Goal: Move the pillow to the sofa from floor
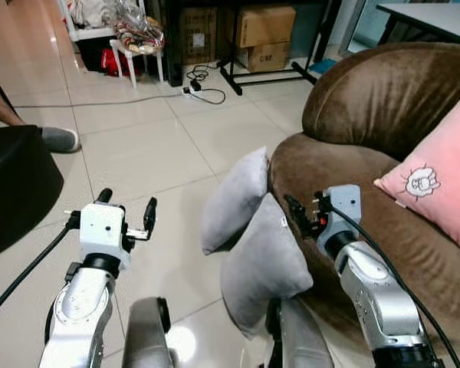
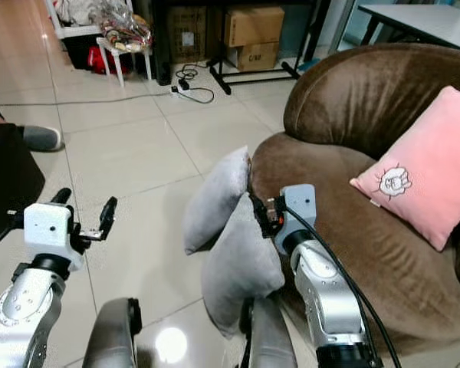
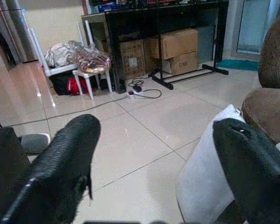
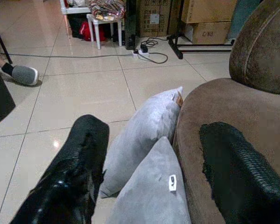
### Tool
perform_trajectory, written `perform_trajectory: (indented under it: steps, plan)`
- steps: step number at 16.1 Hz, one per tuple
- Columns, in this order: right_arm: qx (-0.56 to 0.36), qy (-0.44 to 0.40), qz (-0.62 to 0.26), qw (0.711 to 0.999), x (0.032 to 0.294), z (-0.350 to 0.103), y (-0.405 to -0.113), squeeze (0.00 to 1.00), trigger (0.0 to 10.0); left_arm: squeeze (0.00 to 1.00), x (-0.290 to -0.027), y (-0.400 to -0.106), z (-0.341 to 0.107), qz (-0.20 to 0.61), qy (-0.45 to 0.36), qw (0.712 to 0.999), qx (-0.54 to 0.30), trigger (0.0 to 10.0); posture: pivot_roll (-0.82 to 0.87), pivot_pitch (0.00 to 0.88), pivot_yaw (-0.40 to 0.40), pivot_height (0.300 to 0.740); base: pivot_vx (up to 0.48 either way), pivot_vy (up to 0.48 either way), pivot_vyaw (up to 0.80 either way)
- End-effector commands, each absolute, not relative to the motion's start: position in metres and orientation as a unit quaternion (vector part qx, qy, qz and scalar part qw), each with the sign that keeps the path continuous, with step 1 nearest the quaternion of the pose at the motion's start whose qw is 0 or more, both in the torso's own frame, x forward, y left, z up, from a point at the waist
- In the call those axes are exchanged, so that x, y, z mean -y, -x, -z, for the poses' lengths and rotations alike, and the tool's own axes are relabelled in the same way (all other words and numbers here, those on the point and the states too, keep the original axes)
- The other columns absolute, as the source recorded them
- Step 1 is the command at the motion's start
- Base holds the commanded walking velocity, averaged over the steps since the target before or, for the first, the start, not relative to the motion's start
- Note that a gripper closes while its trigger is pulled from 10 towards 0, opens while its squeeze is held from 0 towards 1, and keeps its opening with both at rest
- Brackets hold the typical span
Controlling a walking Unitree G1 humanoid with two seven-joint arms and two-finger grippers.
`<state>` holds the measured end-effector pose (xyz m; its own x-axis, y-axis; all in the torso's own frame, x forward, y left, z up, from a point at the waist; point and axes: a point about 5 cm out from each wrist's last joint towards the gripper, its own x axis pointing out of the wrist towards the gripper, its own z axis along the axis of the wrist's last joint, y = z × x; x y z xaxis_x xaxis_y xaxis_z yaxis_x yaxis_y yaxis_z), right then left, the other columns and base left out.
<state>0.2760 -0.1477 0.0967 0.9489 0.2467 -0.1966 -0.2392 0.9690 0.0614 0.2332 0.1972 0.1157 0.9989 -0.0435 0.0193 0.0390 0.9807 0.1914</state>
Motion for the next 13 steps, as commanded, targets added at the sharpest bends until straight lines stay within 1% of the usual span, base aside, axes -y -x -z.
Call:
perform_trajectory:
  steps: [1,4,6,7,10,12,13]
  plan:
    - [-0.113,-0.020,-0.127,0.985,0.149,-0.094,-0.275,1.00,10.0,1.00,-0.196,-0.234,-0.116,0.027,-0.102,0.994,0.013,10.0,-0.03,0.000,-0.067,0.520,0.000,0.000,0.00]
    - [-0.120,-0.017,-0.128,0.984,0.147,-0.091,-0.275,1.00,10.0,1.00,-0.196,-0.234,-0.115,0.027,-0.103,0.994,0.012,10.0,-0.04,0.000,-0.067,0.490,0.000,0.000,0.00]
    - [-0.126,-0.012,-0.128,0.984,0.145,-0.087,-0.275,1.00,10.0,1.00,-0.196,-0.235,-0.115,0.028,-0.104,0.994,0.011,10.0,-0.04,0.000,-0.068,0.480,0.000,0.000,0.00]
    - [-0.115,0.011,-0.125,0.985,0.144,-0.087,-0.276,1.00,10.0,1.00,-0.196,-0.236,-0.115,0.028,-0.106,0.994,0.011,10.0,-0.04,0.000,-0.069,0.470,0.000,0.000,0.00]
    - [-0.100,0.010,-0.119,0.988,0.151,-0.091,-0.283,1.00,10.0,1.00,-0.197,-0.237,-0.115,0.038,-0.112,0.993,0.008,10.0,-0.04,0.012,-0.081,0.470,0.000,0.000,0.00]
    - [-0.106,0.001,-0.119,0.987,0.153,-0.091,-0.285,1.00,10.0,1.00,-0.198,-0.237,-0.115,0.048,-0.117,0.992,0.005,10.0,-0.03,0.025,-0.086,0.470,0.000,0.000,0.00]
    - [-0.121,-0.006,-0.114,0.986,0.154,-0.088,-0.290,1.00,10.0,1.00,-0.200,-0.240,-0.115,0.069,-0.123,0.990,-0.003,10.0,-0.02,0.038,-0.089,0.470,0.000,0.000,0.00]
